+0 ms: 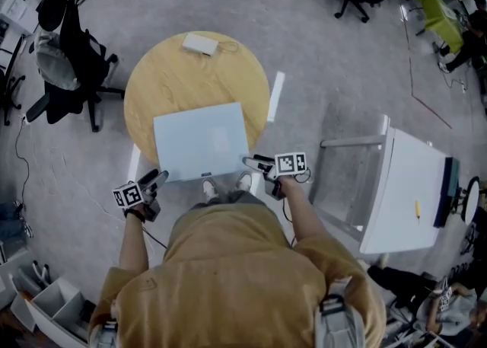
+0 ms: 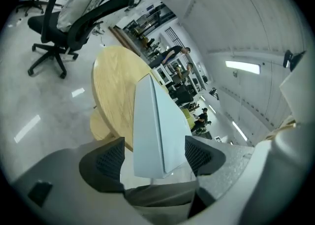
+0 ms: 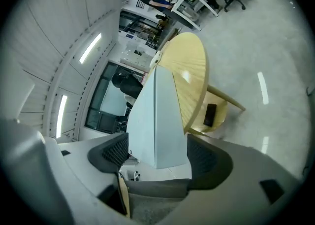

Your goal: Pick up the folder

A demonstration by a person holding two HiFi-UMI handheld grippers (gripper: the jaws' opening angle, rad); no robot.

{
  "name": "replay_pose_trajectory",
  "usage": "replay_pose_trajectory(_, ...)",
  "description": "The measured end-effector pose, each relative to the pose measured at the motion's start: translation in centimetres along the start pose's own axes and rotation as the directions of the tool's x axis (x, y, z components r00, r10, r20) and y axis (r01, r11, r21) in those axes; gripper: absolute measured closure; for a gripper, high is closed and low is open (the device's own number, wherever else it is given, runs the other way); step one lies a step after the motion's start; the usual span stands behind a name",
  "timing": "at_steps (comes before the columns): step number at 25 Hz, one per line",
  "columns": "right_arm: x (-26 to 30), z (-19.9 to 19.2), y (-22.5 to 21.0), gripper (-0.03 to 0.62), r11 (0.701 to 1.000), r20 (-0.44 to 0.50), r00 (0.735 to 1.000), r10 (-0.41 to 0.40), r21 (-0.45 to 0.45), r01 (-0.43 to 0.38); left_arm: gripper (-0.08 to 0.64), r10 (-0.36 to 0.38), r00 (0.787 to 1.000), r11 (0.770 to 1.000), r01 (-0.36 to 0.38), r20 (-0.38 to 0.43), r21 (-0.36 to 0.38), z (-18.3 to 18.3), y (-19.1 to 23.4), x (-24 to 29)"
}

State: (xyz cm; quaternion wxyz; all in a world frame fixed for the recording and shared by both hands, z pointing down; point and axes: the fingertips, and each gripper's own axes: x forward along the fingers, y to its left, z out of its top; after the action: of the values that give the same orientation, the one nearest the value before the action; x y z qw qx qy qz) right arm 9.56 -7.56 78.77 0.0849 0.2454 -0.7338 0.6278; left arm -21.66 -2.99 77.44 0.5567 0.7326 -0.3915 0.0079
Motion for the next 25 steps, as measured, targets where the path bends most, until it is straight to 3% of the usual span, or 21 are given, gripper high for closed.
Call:
replay_pose_trajectory(12,1.5,-0.8,-1.7,0.235,0.998,-0.074,0.997,0.026,0.067,-0.021,0.179,-0.065,0.994,0.993,0.056,-0.09,-0.106,-1.3,0.6,2.7)
replay_pose_trajectory(17,2.8,-1.4,-1.6,0.235,0.996,-0.127,0.99,0.067,0.075,-0.058,0.179,-0.006,0.991,0.998,-0.003,-0.134,-0.063,-1.4,1.6,3.3)
replay_pose_trajectory(22,3.5,-1.5,-2.2,0.235,0.994,-0.163,0.983,0.08,0.089,-0.066,0.179,-0.101,0.983,0.99,0.084,-0.155,-0.115,-1.8,0.8,4.2)
replay_pose_trajectory(25,4.2,-1.6,-2.2,0.235,0.993,-0.186,0.978,0.091,0.094,-0.075,0.179,-0.111,0.973,0.988,0.088,-0.201,-0.124,-2.5,0.8,4.7)
